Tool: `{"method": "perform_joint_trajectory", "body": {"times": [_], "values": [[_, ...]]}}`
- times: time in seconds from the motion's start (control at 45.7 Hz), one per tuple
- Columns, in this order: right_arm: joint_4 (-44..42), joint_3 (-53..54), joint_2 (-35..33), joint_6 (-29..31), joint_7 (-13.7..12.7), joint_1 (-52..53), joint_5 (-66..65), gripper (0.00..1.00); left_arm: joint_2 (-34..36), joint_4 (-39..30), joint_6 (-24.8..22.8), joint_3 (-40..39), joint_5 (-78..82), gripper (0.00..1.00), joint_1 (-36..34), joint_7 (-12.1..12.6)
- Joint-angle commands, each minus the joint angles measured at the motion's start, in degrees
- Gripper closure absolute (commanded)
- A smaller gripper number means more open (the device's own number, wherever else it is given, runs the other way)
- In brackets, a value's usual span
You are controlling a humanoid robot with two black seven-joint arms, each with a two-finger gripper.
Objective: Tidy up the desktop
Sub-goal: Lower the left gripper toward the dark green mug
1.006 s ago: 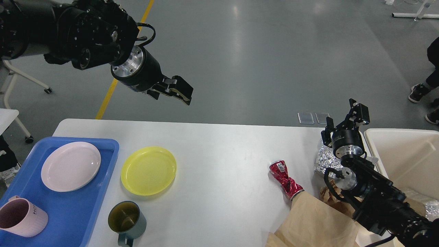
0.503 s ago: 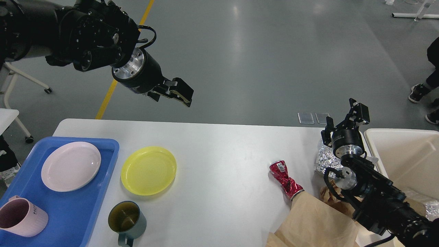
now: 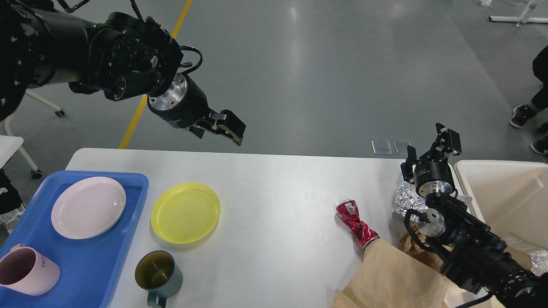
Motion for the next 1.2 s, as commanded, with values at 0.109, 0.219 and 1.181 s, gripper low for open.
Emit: {"method": "perform_joint_trajectory", "body": {"times": [0.109, 0.219, 1.181], "values": [[-0.06, 0.00, 0.00, 0.00, 0.00, 0.00, 0.01, 0.00, -0.01, -1.93, -3.22, -0.89, 0.09, 0.04, -0.13, -0.18], [0.03, 0.00, 0.00, 0.00, 0.00, 0.00, 0.01, 0.00, -0.10, -2.20, -11.66, -1.24, -0.08, 0.04, -0.22, -0.18], [-0.06, 0.00, 0.00, 0.00, 0.00, 0.00, 0.01, 0.00, -1.06, -18.72, -6.14, 2.97, 0.27, 0.04, 10.50, 10.19]]}}
